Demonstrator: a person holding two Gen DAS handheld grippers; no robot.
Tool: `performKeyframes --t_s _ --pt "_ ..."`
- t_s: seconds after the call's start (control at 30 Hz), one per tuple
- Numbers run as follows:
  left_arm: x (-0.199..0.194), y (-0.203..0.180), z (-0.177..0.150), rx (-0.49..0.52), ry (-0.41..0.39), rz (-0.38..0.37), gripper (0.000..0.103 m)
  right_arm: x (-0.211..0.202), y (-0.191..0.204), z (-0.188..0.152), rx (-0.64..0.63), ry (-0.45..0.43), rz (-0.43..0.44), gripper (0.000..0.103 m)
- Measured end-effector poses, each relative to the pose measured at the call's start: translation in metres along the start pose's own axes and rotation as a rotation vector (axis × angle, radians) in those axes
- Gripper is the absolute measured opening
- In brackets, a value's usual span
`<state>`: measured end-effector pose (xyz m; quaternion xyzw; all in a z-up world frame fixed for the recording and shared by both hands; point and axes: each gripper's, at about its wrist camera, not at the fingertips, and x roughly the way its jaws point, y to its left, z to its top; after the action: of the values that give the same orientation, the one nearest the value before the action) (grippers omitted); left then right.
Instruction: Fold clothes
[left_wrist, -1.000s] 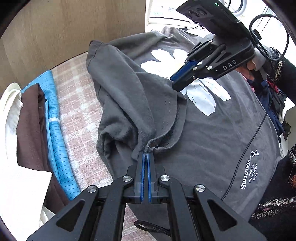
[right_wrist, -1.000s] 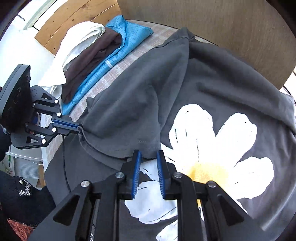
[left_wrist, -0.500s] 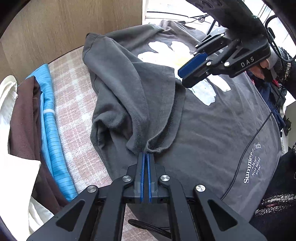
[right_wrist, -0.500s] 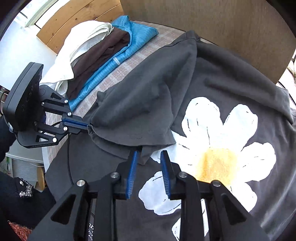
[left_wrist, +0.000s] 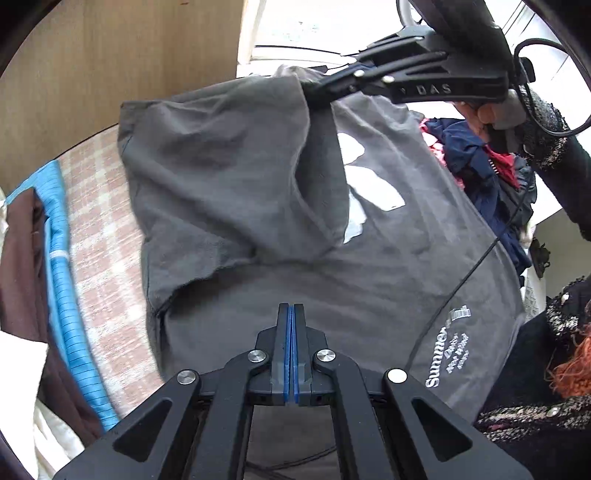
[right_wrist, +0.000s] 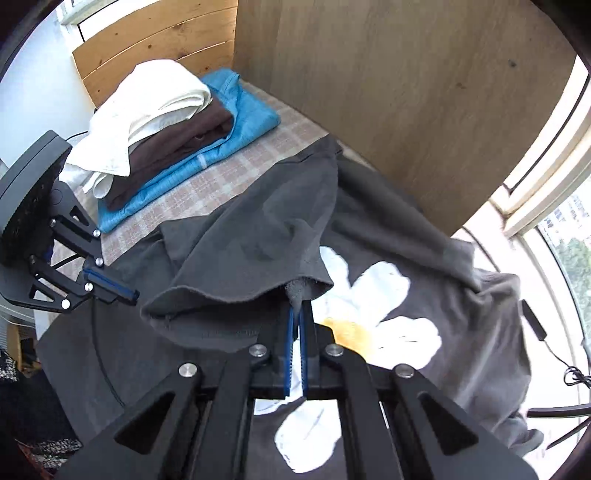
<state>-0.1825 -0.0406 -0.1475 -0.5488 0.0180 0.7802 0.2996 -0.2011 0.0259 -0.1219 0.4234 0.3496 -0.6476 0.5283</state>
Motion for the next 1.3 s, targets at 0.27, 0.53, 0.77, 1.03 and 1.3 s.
performKeyframes --t_s 0.27,0.53,0.77,1.03,1.3 --pt "-0.007 0.001 0.015 0.056 0.019 0.123 0.004 0.043 -0.065 -0.024 0.076 0.156 -0.099 0.023" --pt "0.0 0.019 0.029 0.125 0.066 0.224 0.018 0.067 -0.077 -0.024 0.129 0.141 0.089 0.024" --pt "0.036 0.011 0.043 0.226 0.127 0.245 0.012 0.073 -0.084 -0.031 0.157 0.134 0.127 0.024" --pt "0.012 -0.02 0.068 0.198 0.022 0.164 0.031 0.067 -0.094 -0.04 0.195 0.118 0.15 0.024" --pt "0.075 -0.052 0.078 0.336 0.106 0.249 0.033 0.068 -0.099 -0.043 0.188 0.116 0.162 0.024"
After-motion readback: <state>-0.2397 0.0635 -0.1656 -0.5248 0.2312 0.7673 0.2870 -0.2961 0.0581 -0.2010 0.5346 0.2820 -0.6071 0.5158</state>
